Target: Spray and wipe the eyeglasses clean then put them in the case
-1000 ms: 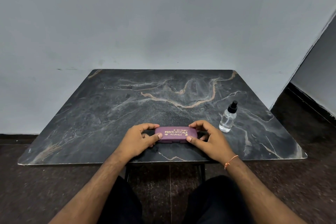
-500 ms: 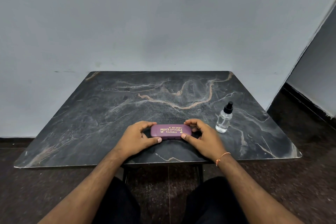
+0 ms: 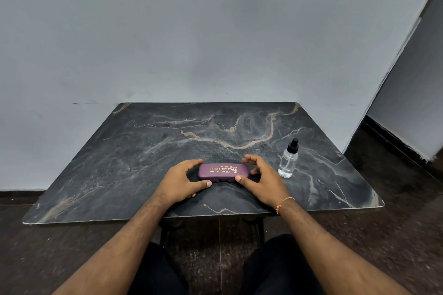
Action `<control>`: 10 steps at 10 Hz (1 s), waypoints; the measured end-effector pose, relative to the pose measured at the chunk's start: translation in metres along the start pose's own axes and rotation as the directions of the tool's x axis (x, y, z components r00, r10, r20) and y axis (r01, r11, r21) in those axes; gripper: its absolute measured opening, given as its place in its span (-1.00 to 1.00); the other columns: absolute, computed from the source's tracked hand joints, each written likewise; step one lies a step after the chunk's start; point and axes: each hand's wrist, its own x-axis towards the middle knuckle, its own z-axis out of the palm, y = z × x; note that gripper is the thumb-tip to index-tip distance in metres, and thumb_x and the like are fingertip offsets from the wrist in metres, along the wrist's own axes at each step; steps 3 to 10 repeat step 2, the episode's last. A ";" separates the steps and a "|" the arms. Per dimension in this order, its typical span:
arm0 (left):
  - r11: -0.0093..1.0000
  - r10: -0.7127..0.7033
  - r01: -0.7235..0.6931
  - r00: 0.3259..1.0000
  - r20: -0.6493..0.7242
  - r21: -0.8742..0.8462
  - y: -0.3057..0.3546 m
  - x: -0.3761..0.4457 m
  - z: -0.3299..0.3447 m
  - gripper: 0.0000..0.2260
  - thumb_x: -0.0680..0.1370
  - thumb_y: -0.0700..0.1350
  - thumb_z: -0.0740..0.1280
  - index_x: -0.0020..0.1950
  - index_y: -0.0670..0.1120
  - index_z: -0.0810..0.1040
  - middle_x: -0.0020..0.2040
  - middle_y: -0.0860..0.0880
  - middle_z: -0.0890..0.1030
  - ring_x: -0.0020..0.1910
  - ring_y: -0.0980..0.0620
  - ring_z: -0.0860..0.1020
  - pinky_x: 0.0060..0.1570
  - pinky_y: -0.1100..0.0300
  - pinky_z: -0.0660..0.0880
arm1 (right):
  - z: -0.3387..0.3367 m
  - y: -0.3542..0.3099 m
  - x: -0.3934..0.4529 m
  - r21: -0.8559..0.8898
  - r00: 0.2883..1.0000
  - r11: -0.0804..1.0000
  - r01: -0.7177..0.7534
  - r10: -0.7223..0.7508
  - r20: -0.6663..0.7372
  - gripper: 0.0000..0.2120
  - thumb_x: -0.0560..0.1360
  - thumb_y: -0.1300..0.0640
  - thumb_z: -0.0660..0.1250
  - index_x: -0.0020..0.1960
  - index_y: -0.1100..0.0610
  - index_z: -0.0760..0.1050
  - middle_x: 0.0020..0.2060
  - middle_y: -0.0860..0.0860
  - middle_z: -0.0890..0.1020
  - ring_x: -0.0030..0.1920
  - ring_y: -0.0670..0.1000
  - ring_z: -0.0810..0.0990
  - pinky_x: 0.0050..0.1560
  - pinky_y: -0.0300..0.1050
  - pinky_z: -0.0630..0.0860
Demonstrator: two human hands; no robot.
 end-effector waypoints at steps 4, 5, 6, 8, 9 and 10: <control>0.991 0.133 -0.136 0.975 -0.177 -0.006 0.005 -0.018 -0.002 -0.41 0.43 0.15 0.68 0.41 0.09 0.65 0.30 0.14 0.67 -0.29 0.14 0.62 -0.02 0.18 0.69 | -0.002 -0.007 -0.002 -0.033 0.988 0.997 0.069 -0.073 -0.133 -0.34 0.52 -0.26 0.49 0.53 -0.12 0.39 0.37 -0.22 0.51 0.12 -0.23 0.55 0.25 -0.09 0.59; 0.991 0.133 -0.136 0.975 -0.177 -0.006 0.005 -0.018 -0.002 -0.41 0.43 0.15 0.68 0.41 0.09 0.65 0.30 0.14 0.67 -0.29 0.14 0.62 -0.02 0.18 0.69 | -0.002 -0.007 -0.002 -0.033 0.988 0.997 0.069 -0.073 -0.133 -0.34 0.52 -0.26 0.49 0.53 -0.12 0.39 0.37 -0.22 0.51 0.12 -0.23 0.55 0.25 -0.09 0.59; 0.991 0.133 -0.136 0.975 -0.177 -0.006 0.005 -0.018 -0.002 -0.41 0.43 0.15 0.68 0.41 0.09 0.65 0.30 0.14 0.67 -0.29 0.14 0.62 -0.02 0.18 0.69 | -0.002 -0.007 -0.002 -0.033 0.988 0.997 0.069 -0.073 -0.133 -0.34 0.52 -0.26 0.49 0.53 -0.12 0.39 0.37 -0.22 0.51 0.12 -0.23 0.55 0.25 -0.09 0.59; 0.991 0.133 -0.136 0.975 -0.177 -0.006 0.005 -0.018 -0.002 -0.41 0.43 0.15 0.68 0.41 0.09 0.65 0.30 0.14 0.67 -0.29 0.14 0.62 -0.02 0.18 0.69 | -0.002 -0.007 -0.002 -0.033 0.988 0.997 0.069 -0.073 -0.133 -0.34 0.52 -0.26 0.49 0.53 -0.12 0.39 0.37 -0.22 0.51 0.12 -0.23 0.55 0.25 -0.09 0.59; 0.991 0.133 -0.136 0.975 -0.177 -0.006 0.005 -0.018 -0.002 -0.41 0.43 0.15 0.68 0.41 0.09 0.65 0.30 0.14 0.67 -0.29 0.14 0.62 -0.02 0.18 0.69 | -0.002 -0.007 -0.002 -0.033 0.988 0.997 0.069 -0.073 -0.133 -0.34 0.52 -0.26 0.49 0.53 -0.12 0.39 0.37 -0.22 0.51 0.12 -0.23 0.55 0.25 -0.09 0.59; 0.991 0.133 -0.136 0.975 -0.177 -0.006 0.005 -0.018 -0.002 -0.41 0.43 0.15 0.68 0.41 0.09 0.65 0.30 0.14 0.67 -0.29 0.14 0.62 -0.02 0.18 0.69 | -0.002 -0.007 -0.002 -0.033 0.988 0.997 0.069 -0.073 -0.133 -0.34 0.52 -0.26 0.49 0.53 -0.12 0.39 0.37 -0.22 0.51 0.12 -0.23 0.55 0.25 -0.09 0.59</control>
